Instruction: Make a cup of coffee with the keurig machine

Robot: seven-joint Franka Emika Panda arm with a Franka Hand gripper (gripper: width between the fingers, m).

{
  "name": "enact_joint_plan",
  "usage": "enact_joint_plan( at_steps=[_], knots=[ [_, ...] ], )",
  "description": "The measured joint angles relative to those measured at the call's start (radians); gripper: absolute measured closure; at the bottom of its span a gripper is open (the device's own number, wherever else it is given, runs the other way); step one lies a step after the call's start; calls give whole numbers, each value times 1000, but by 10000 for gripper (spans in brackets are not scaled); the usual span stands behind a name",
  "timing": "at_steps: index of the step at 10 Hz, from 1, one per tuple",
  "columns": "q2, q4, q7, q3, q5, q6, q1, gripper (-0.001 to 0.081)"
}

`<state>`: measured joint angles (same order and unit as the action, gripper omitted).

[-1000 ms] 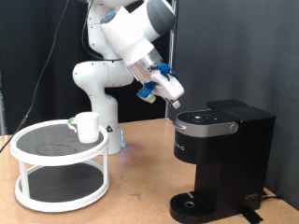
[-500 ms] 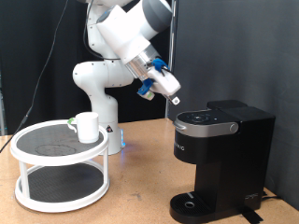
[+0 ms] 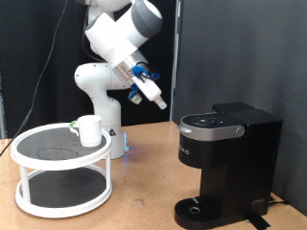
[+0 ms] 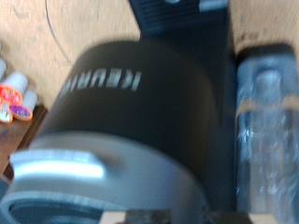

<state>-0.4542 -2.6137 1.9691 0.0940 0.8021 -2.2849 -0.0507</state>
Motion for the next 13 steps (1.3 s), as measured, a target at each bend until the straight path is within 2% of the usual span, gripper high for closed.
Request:
enact_joint_plan(
  at_steps=[1,2,3,6,9,11,13],
  knots=[
    [-40,-31,2,-8,-29,-3,-15,806],
    [-39,-31,2,-7,-26,2,-15,806],
    [-36,-28,11,0,-40,56,-16,806],
    [-35,-13,70,44,-116,292,-43,806],
    [-57,-13,67,96,-188,422,-91,806],
    [-85,-15,50,123,-199,449,-111,806],
    [-84,-19,48,123,-202,449,-111,806]
  ],
)
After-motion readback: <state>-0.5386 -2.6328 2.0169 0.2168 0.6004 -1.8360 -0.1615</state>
